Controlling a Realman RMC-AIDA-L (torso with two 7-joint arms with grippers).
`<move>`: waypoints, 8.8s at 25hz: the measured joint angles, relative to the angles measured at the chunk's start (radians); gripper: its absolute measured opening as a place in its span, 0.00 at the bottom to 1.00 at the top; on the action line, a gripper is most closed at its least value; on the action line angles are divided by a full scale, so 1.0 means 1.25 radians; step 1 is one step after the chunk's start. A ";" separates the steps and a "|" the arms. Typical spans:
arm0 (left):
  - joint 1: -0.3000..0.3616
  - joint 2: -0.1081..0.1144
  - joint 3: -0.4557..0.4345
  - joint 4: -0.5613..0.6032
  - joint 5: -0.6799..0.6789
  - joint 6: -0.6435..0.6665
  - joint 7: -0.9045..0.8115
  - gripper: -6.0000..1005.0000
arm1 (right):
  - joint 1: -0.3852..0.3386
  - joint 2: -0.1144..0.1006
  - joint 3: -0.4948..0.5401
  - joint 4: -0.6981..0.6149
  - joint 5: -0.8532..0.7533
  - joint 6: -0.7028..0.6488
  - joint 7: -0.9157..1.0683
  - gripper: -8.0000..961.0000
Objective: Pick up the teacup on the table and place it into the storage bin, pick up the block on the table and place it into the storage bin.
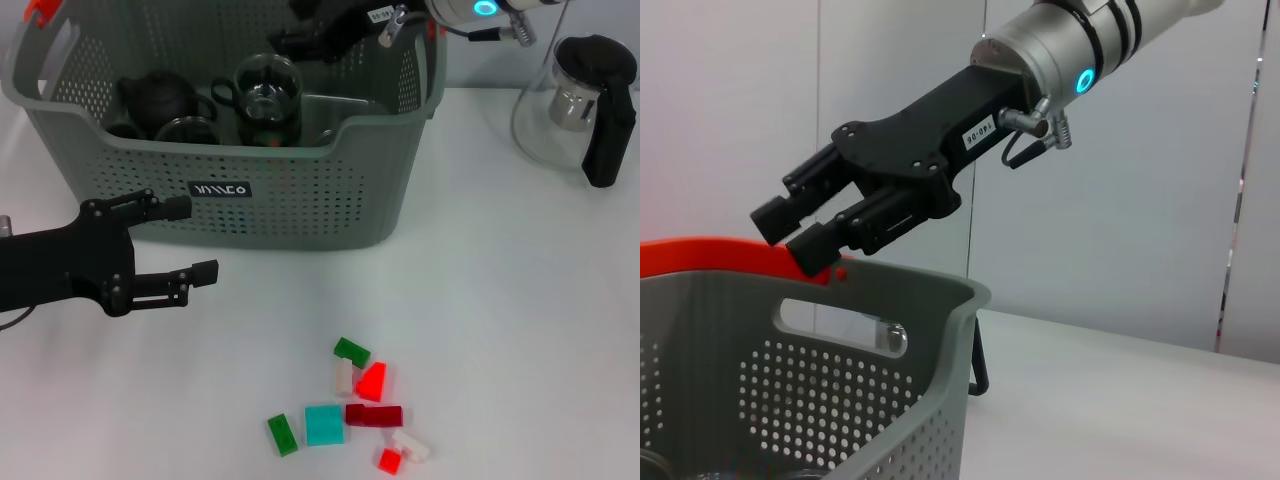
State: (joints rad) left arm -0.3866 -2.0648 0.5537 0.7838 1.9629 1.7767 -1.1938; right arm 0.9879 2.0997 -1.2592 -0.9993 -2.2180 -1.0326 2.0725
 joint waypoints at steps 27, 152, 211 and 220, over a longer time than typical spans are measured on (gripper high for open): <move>-0.002 0.003 0.000 -0.003 0.002 0.000 0.004 0.84 | -0.231 0.000 -0.129 -0.372 -0.083 -0.670 0.268 0.97; 0.004 0.004 -0.001 -0.009 0.002 0.004 0.023 0.84 | -0.141 0.015 -0.659 -0.149 -0.208 -0.328 0.471 0.82; 0.004 0.004 -0.001 -0.009 0.001 -0.003 0.023 0.84 | -0.183 -0.001 -0.505 -0.291 -0.193 -0.487 0.441 0.18; 0.010 0.004 -0.001 -0.004 0.001 0.005 0.023 0.84 | -0.173 -0.001 -0.213 -0.382 -0.118 -0.533 0.354 0.19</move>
State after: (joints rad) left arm -0.3739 -2.0601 0.5522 0.7789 1.9646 1.7831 -1.1650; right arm 0.7722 2.0979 -1.5259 -1.4767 -2.3651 -1.6993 2.5152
